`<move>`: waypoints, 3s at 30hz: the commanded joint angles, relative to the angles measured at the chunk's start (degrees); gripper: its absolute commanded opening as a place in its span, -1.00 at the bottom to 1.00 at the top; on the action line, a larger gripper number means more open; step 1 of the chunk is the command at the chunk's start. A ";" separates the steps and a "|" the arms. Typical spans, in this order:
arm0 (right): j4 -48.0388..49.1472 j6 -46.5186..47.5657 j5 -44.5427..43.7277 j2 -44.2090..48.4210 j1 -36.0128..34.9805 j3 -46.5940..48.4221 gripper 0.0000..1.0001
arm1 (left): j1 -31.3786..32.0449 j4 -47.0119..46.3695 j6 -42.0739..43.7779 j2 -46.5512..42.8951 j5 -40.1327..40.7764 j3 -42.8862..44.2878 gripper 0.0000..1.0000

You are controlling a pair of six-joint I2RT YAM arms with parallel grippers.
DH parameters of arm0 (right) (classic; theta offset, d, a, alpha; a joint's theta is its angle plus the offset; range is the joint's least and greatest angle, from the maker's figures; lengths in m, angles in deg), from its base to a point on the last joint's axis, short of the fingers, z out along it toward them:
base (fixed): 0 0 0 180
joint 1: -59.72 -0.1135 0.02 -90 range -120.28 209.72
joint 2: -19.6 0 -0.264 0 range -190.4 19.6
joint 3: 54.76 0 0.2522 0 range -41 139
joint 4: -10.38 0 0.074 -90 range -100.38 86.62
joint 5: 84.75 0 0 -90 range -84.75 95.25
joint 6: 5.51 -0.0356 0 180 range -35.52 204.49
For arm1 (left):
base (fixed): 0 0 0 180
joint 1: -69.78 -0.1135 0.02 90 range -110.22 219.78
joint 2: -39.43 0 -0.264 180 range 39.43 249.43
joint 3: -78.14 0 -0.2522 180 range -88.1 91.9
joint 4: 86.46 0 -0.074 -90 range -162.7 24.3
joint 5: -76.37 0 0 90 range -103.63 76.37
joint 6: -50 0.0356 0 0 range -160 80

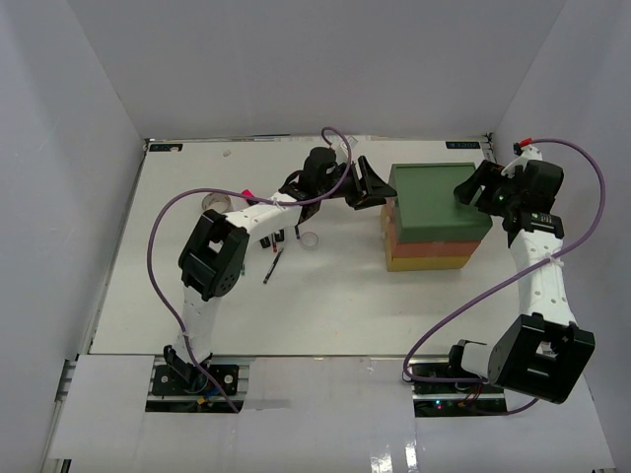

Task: Sort the stationery into containers
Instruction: Open the drawer in the storage box.

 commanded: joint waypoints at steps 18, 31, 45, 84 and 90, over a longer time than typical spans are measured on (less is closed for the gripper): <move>-0.11 -2.62 3.71 1.46 -1.04 -1.65 0.45 | 0.68 -13.52 -7.30 -4.62 -3.42 -7.70 0.02; 0.41 -3.33 3.71 1.37 -1.12 -2.00 0.44 | 0.76 -19.77 -10.56 -4.71 -5.44 -9.81 -0.01; 0.59 -2.98 4.24 1.20 -1.12 -2.00 0.42 | 0.76 -20.82 -10.03 -3.75 -4.83 -9.11 -0.31; -0.03 -2.98 -1.82 1.55 -1.04 -2.62 0.35 | -4.60 -15.20 -4.93 -13.23 -9.84 -20.35 -0.95; -0.12 -2.89 -1.65 1.46 -1.12 -2.44 0.35 | -4.95 -13.97 -3.44 -14.47 -10.27 -21.59 -0.95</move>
